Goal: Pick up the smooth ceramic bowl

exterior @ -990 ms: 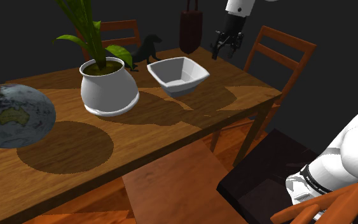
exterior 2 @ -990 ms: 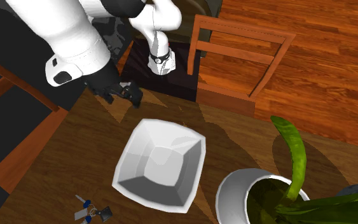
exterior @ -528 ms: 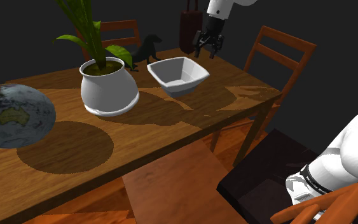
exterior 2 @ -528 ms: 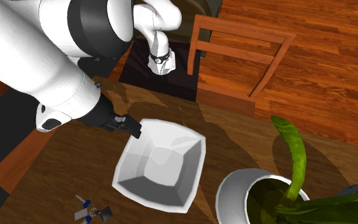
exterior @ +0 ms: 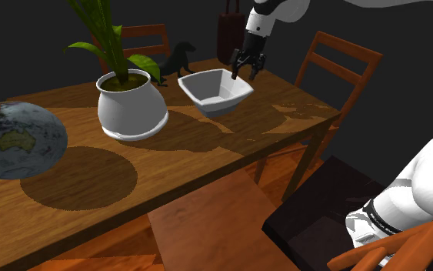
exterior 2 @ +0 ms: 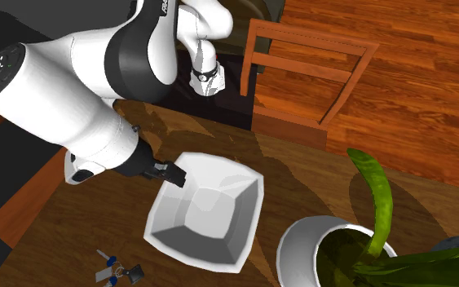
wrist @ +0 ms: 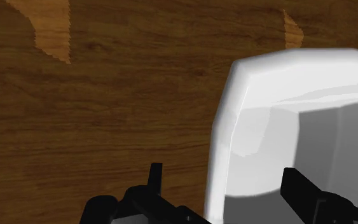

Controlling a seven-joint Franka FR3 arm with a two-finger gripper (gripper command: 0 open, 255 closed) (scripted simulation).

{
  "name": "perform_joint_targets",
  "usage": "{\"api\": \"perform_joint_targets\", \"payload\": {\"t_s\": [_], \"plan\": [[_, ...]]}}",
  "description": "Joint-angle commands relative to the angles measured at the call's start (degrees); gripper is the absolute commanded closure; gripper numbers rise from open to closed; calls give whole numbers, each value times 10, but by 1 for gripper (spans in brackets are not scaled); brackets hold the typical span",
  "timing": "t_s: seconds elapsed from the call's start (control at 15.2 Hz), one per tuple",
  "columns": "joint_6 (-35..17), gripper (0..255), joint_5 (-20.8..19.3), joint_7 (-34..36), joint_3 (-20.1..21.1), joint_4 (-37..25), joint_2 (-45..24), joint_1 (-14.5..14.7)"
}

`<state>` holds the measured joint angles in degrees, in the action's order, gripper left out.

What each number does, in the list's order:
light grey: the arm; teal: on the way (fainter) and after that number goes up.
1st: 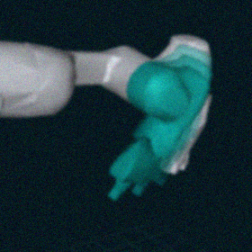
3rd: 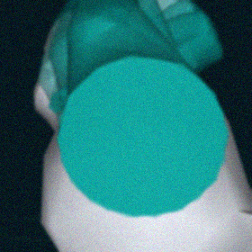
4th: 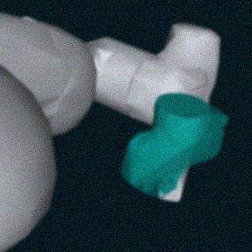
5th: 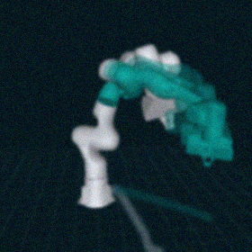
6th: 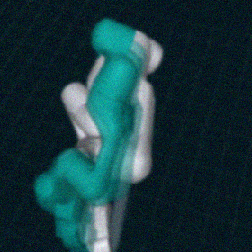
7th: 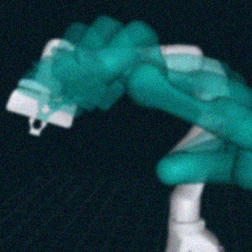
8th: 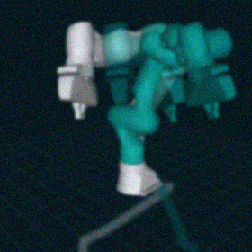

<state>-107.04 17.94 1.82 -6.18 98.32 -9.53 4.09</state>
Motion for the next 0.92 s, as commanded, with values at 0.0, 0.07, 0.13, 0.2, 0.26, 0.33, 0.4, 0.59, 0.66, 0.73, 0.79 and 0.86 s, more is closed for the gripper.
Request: {"api": "perform_joint_targets", "payload": {"t_s": [0.0,0.07,0.13,0.2,0.26,0.33,0.4,0.59,0.66,0.73,0.79,0.86], "plan": [[-5,0,0,-1,0,5,0,0],[-4,255,0,-1,0,4,0,0],[-4,255,0,-1,0,5,1,0],[-4,255,0,-1,0,5,1,0],[-4,255,0,-1,0,5,1,0],[-4,255,0,-1,0,5,1,0],[-4,255,0,-1,0,4,1,0],[-4,255,0,-1,0,4,1,0],[-5,255,0,-1,0,5,0,0],[2,255,0,1,0,-1,1,0],[9,255,-1,3,0,-8,2,0],[16,255,-2,5,0,-14,3,0]]}}
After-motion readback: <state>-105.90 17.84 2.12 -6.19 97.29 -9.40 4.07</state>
